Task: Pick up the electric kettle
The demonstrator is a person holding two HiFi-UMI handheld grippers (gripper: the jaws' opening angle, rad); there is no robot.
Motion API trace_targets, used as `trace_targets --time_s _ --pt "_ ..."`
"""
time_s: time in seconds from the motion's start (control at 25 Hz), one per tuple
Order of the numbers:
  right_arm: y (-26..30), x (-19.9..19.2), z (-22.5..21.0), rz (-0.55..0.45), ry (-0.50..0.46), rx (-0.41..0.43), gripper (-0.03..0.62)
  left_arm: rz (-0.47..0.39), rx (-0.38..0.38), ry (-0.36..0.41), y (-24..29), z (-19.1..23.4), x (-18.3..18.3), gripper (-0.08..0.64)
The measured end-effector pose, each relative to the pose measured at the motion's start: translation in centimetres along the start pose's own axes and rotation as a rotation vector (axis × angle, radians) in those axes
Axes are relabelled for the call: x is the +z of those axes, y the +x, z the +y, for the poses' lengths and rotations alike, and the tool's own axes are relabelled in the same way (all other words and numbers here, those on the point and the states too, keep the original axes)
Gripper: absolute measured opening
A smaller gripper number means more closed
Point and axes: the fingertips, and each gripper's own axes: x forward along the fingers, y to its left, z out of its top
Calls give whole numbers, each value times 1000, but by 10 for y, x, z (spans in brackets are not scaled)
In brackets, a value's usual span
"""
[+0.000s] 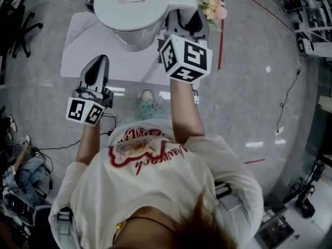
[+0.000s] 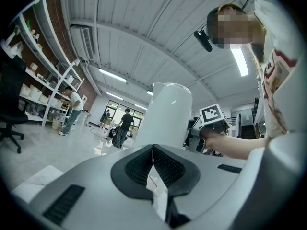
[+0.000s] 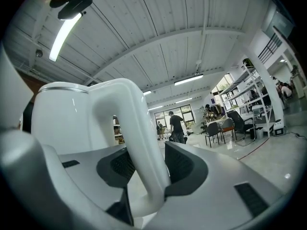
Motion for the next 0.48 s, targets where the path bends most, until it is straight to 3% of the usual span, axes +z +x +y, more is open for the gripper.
trace_targets --time_s 0.48 --pt "-124 -3 53 -24 -9 -60 160 -3 -9 19 -144 -26 -5 12"
